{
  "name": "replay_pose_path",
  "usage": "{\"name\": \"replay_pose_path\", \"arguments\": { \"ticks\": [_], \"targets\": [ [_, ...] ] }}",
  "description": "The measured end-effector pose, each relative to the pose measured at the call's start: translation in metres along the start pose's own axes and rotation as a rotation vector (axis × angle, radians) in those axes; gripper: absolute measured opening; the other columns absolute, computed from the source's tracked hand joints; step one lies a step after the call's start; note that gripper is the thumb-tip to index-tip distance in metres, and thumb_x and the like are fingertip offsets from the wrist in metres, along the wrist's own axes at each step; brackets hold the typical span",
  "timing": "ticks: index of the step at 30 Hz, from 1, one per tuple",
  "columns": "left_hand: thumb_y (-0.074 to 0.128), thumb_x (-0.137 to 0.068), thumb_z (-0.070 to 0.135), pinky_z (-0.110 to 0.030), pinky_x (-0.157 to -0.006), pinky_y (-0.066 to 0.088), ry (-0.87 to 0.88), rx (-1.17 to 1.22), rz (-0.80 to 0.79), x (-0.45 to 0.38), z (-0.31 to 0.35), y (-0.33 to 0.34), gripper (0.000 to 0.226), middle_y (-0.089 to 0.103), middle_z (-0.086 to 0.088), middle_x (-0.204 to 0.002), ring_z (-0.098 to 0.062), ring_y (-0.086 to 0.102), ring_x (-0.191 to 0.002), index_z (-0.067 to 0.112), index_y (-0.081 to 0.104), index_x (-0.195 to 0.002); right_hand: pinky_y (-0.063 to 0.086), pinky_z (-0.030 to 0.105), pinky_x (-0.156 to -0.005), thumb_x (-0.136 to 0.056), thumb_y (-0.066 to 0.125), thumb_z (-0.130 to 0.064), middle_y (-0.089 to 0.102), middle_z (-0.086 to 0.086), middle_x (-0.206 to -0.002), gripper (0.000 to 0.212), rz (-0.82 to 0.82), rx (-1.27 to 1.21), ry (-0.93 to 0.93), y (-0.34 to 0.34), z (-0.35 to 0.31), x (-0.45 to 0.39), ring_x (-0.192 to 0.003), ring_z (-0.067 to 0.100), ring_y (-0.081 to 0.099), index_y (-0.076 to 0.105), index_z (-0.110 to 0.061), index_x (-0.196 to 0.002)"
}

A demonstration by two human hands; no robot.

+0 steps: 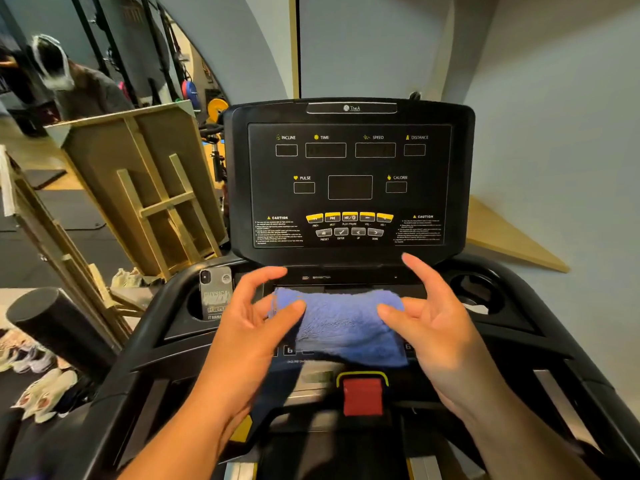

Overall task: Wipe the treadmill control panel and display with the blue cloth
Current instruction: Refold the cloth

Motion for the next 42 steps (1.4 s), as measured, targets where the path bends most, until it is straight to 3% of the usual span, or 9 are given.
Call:
{"name": "replay_pose_path", "arguments": {
  "ticks": [5, 10, 16, 24, 27, 31, 33, 36, 42],
  "targets": [
    [0.083, -0.078, -0.002, -0.016, -0.094, 0.053, 0.170, -0.492, -0.032, 0.006, 0.020, 0.004, 0.056, 0.070, 0.026, -0.115, 0.005, 0.064, -0.112, 0.037, 0.071, -0.117, 0.058, 0.030, -0.082, -0.088, 0.072, -0.005, 0.078, -0.007, -0.101, 0.031, -0.055, 0.222, -0.083, 0.004, -0.006, 0.002, -0.096, 0.012, 0.073, 0.070, -0.029, -0.109],
    [0.083, -0.081, 0.008, -0.002, -0.097, 0.039, 0.360, -0.848, -0.071, 0.004, 0.027, 0.010, 0.062, 0.060, 0.029, -0.121, 0.011, 0.052, -0.120, 0.044, 0.063, -0.126, 0.053, 0.028, -0.067, -0.085, 0.075, -0.018, 0.071, -0.010, -0.080, 0.016, 0.073, 0.604, -0.295, -0.001, -0.021, 0.005, -0.078, 0.010, 0.069, 0.072, -0.033, -0.089],
    [0.079, -0.086, 0.022, -0.002, -0.085, 0.038, 0.448, -1.018, -0.076, 0.001, 0.030, 0.010, 0.034, 0.059, 0.022, -0.106, 0.003, 0.055, -0.106, 0.041, 0.069, -0.113, 0.044, 0.013, -0.083, -0.088, 0.072, -0.015, 0.064, -0.017, -0.100, 0.015, 0.005, 0.686, -0.370, 0.000, -0.022, -0.001, -0.103, 0.007, 0.061, 0.072, -0.029, -0.089],
    [0.064, -0.096, 0.034, -0.021, -0.085, 0.048, 0.326, -0.836, -0.232, -0.004, 0.034, 0.011, 0.009, 0.067, 0.019, -0.113, 0.004, 0.061, -0.110, 0.030, 0.070, -0.092, 0.052, 0.041, -0.079, -0.092, 0.070, -0.019, 0.074, 0.001, -0.085, 0.009, -0.280, 0.435, -0.067, 0.006, -0.018, -0.009, -0.080, 0.018, 0.069, 0.071, -0.026, -0.085],
    [0.065, -0.097, 0.036, -0.020, -0.067, 0.047, 0.217, -0.528, -0.335, -0.010, 0.061, 0.030, 0.020, 0.066, 0.006, -0.082, -0.006, 0.060, -0.076, 0.017, 0.068, -0.090, 0.052, 0.031, -0.076, -0.080, 0.077, -0.033, 0.071, 0.006, -0.083, 0.019, -0.314, -0.010, -0.114, 0.006, -0.060, -0.017, -0.079, 0.019, 0.065, 0.074, -0.016, -0.085],
    [0.062, -0.097, 0.031, -0.023, -0.064, 0.049, 0.143, -0.223, -0.315, -0.025, 0.096, 0.058, 0.018, 0.071, -0.001, -0.085, -0.013, 0.065, -0.079, 0.016, 0.072, -0.098, 0.060, 0.029, -0.067, -0.090, 0.043, -0.068, 0.075, 0.004, -0.083, 0.065, -0.238, -0.785, 0.087, 0.011, -0.066, -0.033, -0.080, 0.020, 0.074, 0.080, -0.016, -0.077],
    [0.063, -0.099, 0.031, -0.031, -0.072, 0.049, 0.135, -0.300, -0.331, -0.032, 0.092, 0.068, 0.017, 0.073, -0.004, -0.088, -0.014, 0.066, -0.082, 0.018, 0.073, -0.098, 0.056, 0.032, -0.085, -0.092, 0.035, -0.075, 0.074, 0.004, -0.100, 0.076, -0.278, -0.885, 0.202, 0.034, -0.047, -0.026, -0.096, 0.022, 0.072, 0.079, -0.013, -0.098],
    [0.066, -0.098, 0.031, -0.029, -0.072, 0.047, 0.160, -0.496, -0.257, -0.043, 0.065, 0.059, 0.019, 0.074, -0.008, -0.085, -0.007, 0.061, -0.074, 0.014, 0.075, -0.094, 0.018, 0.035, -0.122, -0.093, 0.046, -0.068, 0.049, 0.012, -0.141, 0.092, -0.304, -0.879, 0.281, 0.056, -0.015, -0.011, -0.136, 0.021, 0.041, 0.037, 0.006, -0.148],
    [0.072, -0.092, 0.033, -0.026, -0.072, 0.053, 0.109, -0.624, -0.135, -0.064, 0.006, 0.022, 0.010, 0.078, 0.007, -0.083, -0.003, 0.069, -0.075, 0.029, 0.079, -0.087, 0.053, 0.045, -0.094, -0.083, 0.061, -0.019, 0.072, 0.022, -0.115, 0.033, -0.186, -0.651, 0.580, 0.041, 0.071, -0.003, -0.099, 0.031, 0.073, 0.077, 0.004, -0.100]
  ]
}}
Point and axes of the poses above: each hand's wrist, its own x-axis away from the middle knuckle, its own y-axis out of the palm, z = x × y, the point moved 9 cm from there along -x, towards the middle knuckle
